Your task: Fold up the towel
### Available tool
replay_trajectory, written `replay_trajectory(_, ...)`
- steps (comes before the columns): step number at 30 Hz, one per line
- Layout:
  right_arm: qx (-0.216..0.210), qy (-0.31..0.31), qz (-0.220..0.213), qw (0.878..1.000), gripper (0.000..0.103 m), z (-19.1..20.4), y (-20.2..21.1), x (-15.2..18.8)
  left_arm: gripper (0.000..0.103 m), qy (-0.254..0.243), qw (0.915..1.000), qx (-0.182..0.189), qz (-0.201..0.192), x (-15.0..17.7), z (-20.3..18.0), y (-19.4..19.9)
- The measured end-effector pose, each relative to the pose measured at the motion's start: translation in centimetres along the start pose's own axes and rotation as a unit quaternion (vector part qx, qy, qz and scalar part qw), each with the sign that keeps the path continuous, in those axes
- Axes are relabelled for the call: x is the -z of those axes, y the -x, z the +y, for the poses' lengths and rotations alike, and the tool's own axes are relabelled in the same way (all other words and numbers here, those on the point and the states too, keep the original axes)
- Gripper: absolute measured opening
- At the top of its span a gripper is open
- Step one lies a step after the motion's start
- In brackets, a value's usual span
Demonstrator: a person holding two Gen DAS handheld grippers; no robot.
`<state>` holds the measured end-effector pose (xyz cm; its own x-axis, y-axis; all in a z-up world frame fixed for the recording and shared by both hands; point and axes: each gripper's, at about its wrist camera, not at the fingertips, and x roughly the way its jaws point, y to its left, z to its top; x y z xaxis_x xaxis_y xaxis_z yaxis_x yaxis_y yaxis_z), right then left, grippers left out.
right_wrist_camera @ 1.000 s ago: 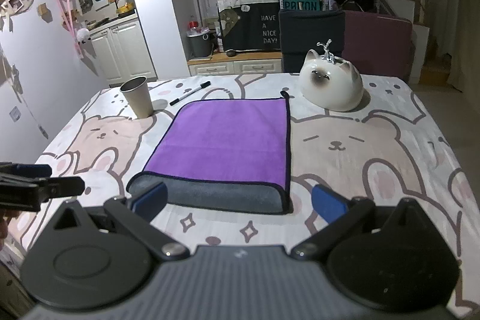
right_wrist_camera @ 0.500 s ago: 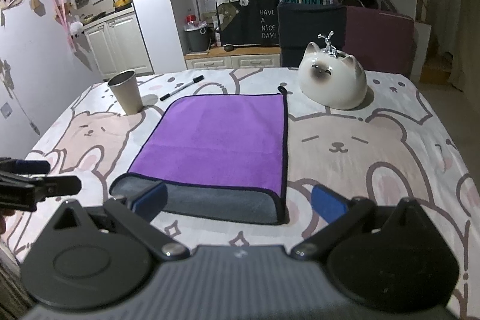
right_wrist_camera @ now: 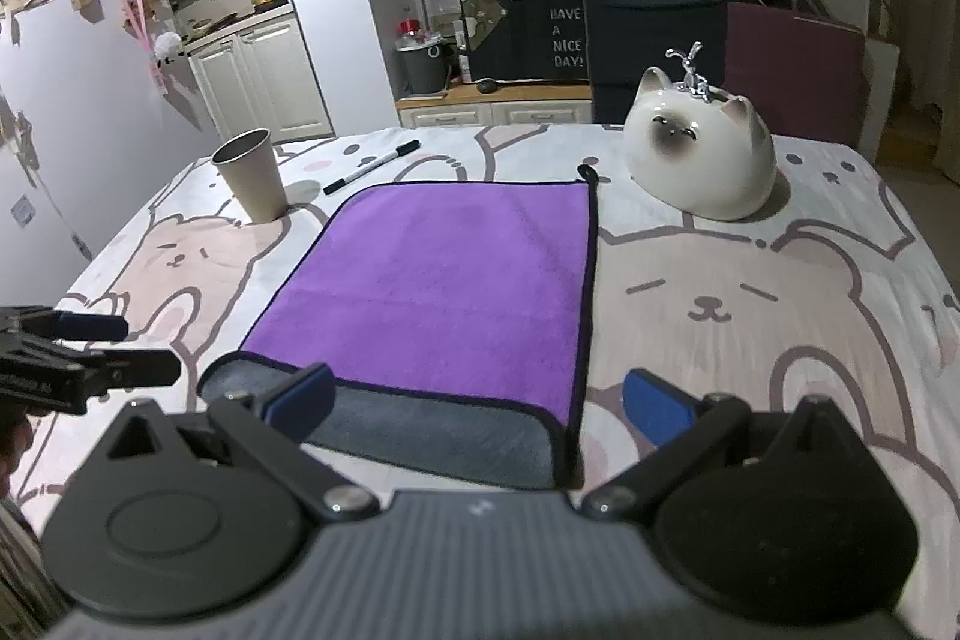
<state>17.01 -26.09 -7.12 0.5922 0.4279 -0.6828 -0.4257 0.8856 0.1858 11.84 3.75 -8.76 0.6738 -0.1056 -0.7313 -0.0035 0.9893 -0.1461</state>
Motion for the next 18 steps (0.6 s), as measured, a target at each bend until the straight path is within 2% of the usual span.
replay_trajectory(6,-0.011,0.007,0.005,1.0,0.103,-1.4,-1.7,0.0,0.103,0.019,0.9998,0.003,0.01,-0.4,1.1,-2.1)
replay_trajectory(9,-0.014,0.025,0.004,1.0,0.103,-2.0,-2.6,0.3,0.103,0.006,0.9999,0.0,0.013,-0.4,1.4,-3.0)
replay_trajectory(12,-0.045,0.036,-0.008,0.998,0.103,-2.9,-3.4,0.8,0.103,-0.012,0.9998,-0.006,0.017,-0.4,1.6,-3.9)
replay_trajectory(15,-0.058,0.038,-0.014,0.998,0.103,-3.8,-4.2,1.4,0.103,-0.033,0.9987,-0.018,0.035,-0.3,2.0,-5.1)
replay_trajectory(18,-0.072,0.04,-0.002,0.997,0.103,-4.6,-4.9,1.7,0.103,-0.024,0.9983,-0.02,0.048,-0.1,2.9,-5.6)
